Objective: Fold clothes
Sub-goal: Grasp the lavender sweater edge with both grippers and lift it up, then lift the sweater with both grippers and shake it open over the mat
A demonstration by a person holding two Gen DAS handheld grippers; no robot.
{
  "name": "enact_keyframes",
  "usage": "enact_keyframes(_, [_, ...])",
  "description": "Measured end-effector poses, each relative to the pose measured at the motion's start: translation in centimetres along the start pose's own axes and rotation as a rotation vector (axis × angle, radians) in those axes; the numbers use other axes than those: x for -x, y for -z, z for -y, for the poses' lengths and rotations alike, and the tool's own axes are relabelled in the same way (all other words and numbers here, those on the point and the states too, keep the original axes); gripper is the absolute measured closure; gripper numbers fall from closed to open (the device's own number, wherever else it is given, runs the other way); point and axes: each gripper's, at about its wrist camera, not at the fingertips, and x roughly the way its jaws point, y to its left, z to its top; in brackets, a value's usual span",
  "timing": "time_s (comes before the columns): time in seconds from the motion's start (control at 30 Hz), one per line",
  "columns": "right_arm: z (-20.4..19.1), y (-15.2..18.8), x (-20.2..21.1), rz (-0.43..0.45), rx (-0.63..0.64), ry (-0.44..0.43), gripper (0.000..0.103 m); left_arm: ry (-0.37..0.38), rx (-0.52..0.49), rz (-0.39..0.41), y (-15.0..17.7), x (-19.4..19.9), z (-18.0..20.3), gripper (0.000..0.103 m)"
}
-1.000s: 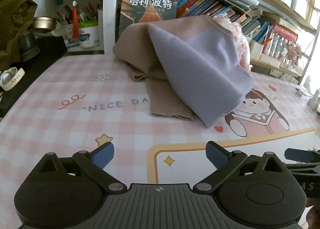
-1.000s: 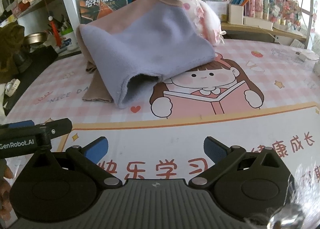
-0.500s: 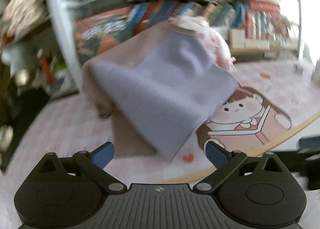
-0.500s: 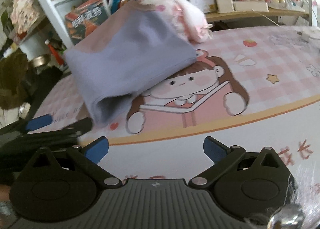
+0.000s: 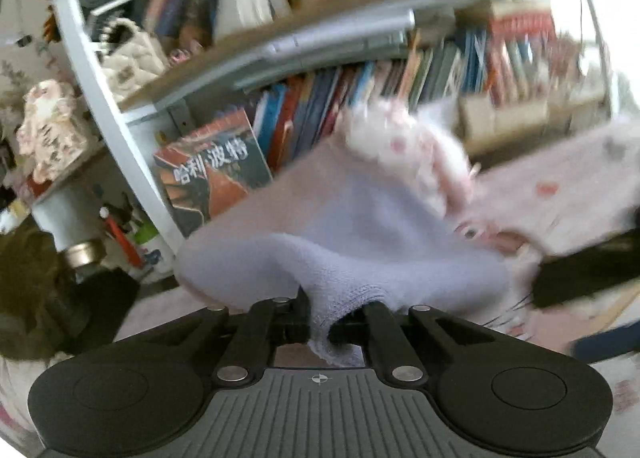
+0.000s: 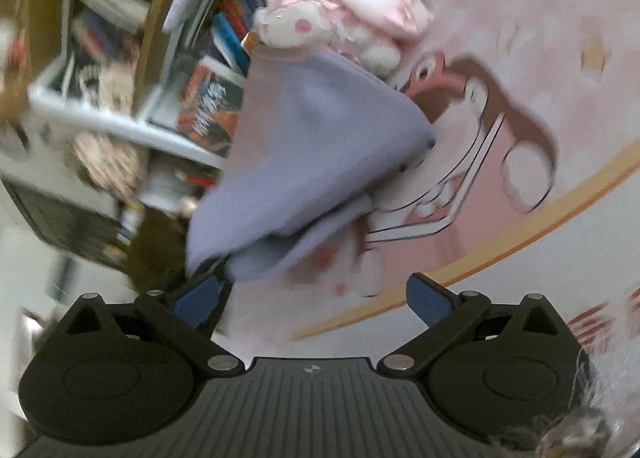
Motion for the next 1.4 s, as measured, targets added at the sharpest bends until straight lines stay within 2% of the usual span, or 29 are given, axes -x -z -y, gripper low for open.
enact_keyframes(0.13, [2.1,-0.2,-1.4,-0.058,-0.235,-0.085,0.003,0.047,0.044,-0.002,-0.4,3.8,0.5,0.098])
enact_keyframes(0.23, [3.3,0.1,-1.5,-0.067,-0.344,-0.100,0.009,0.055,0.047,-0.008,0.3,6.1,1.2,0.098])
enact_keyframes(0.3, [3.9,0.0,-1.1,-0.055,-0.395,-0.077,0.022,0.052,0.082,-0.023,0.8,7.3,1.1,0.098])
enact_keyframes(0.33, [4.3,-0.1,-0.7,-0.051,-0.408,-0.039,0.038,0.041,0.093,-0.029,1.2,7.9,1.0,0.098])
enact_keyframes(0.37, [4.5,-0.3,-0.3,-0.051,-0.409,0.008,0.050,0.031,0.104,-0.034,1.6,8.6,0.9,0.098])
enact_keyframes(0.4, [4.7,-0.5,0.1,-0.051,-0.405,0.043,0.071,0.019,0.092,-0.043,1.9,8.8,1.0,0.098])
enact_keyframes(0.43, [4.7,-0.7,0.6,-0.052,-0.391,0.054,0.085,0.007,0.079,-0.051,2.3,9.1,1.2,0.098])
enact_keyframes(0.53, [3.5,-1.3,2.6,-0.043,-0.313,0.047,0.093,0.005,0.035,-0.042,2.5,10.1,1.6,0.098])
enact_keyframes(0.6, [1.3,-2.5,4.6,0.002,-0.243,-0.021,0.094,0.028,0.037,-0.010,1.8,11.2,1.5,0.098])
enact_keyframes(0.67, [-2.2,-4.5,7.3,0.065,-0.159,-0.152,0.094,0.076,0.088,0.088,0.2,13.3,0.5,0.098])
enact_keyframes(0.8, [-12.0,-7.7,13.0,0.188,0.115,-0.408,0.094,0.196,0.183,0.397,-3.8,18.4,-2.7,0.098])
enact_keyframes(0.87, [-16.5,-8.2,15.2,0.232,0.245,-0.512,0.094,0.304,0.279,0.547,-4.8,20.6,-5.0,0.098])
enact_keyframes(0.93, [-19.2,-8.1,15.0,0.217,0.307,-0.527,0.094,0.426,0.381,0.646,-5.2,22.0,-7.4,0.098])
enact_keyframes(1.0, [-21.9,-8.1,14.7,0.202,0.369,-0.542,0.094,0.542,0.465,0.671,-5.1,22.0,-9.6,0.097])
enact_keyframes(1.1, [-25.9,-8.0,14.3,0.179,0.461,-0.563,0.094,0.601,0.559,0.594,-3.7,20.0,-11.3,0.097])
enact_keyframes(1.13, [-26.5,-8.0,13.3,0.161,0.478,-0.542,0.094,0.592,0.596,0.525,-2.7,18.5,-11.6,0.097])
enact_keyframes(1.2, [-24.7,-7.6,8.2,0.088,0.464,-0.390,0.094,0.563,0.662,0.360,-0.1,15.1,-12.0,0.097])
enact_keyframes(1.27, [-23.2,-6.9,4.8,0.042,0.477,-0.285,0.094,0.522,0.703,0.169,2.9,11.1,-12.1,0.097])
enact_keyframes(1.37, [-21.1,-5.9,-0.4,-0.028,0.495,-0.126,0.094,0.420,0.662,-0.084,7.2,5.4,-11.4,0.097])
enact_keyframes(1.4, [-20.3,-5.6,-2.1,-0.051,0.500,-0.073,0.094,0.377,0.633,-0.132,8.0,4.2,-11.4,0.097])
